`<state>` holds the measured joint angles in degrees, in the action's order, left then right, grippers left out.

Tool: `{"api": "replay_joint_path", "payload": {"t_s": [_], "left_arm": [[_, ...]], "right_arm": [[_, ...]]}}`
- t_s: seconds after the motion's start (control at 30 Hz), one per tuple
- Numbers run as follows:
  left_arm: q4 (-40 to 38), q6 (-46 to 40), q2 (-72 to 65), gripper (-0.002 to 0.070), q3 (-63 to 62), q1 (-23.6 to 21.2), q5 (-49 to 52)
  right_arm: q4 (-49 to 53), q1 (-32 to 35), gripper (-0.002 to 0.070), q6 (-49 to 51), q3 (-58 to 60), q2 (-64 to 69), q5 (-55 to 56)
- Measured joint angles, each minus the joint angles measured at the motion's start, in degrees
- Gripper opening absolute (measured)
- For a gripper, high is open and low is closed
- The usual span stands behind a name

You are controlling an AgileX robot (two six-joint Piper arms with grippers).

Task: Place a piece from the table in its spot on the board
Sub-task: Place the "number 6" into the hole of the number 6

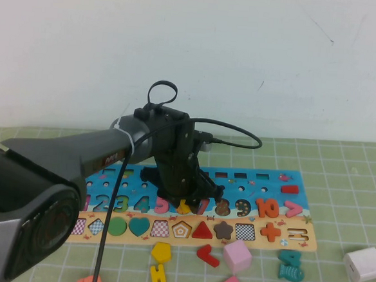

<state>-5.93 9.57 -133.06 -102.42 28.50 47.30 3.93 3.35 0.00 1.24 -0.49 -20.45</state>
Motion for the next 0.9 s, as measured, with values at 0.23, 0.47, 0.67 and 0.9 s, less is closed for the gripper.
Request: {"api": "replay_joint_path", "payload": {"t_s": [0.23, 0.47, 0.67, 0.9], "left_arm": [[0.62, 0.32, -0.04, 0.0260, 0.00, 0.00, -0.03], [1.83, 0.44, -0.04, 0.0260, 0.00, 0.00, 1.41], [2.15, 0.44, -0.04, 0.0260, 0.00, 0.00, 1.74], [2.15, 0.44, -0.04, 0.0307, 0.00, 0.00, 1.87]], "right_arm": [[0.00, 0.00, -0.0001, 0.00, 0.00, 0.00, 0.00], [0.00, 0.00, -0.0001, 0.00, 0.00, 0.00, 0.00], [0.00, 0.00, -0.0001, 0.00, 0.00, 0.00, 0.00], [0.00, 0.00, -0.0001, -0.58, 0.00, 0.00, 0.00]]}}
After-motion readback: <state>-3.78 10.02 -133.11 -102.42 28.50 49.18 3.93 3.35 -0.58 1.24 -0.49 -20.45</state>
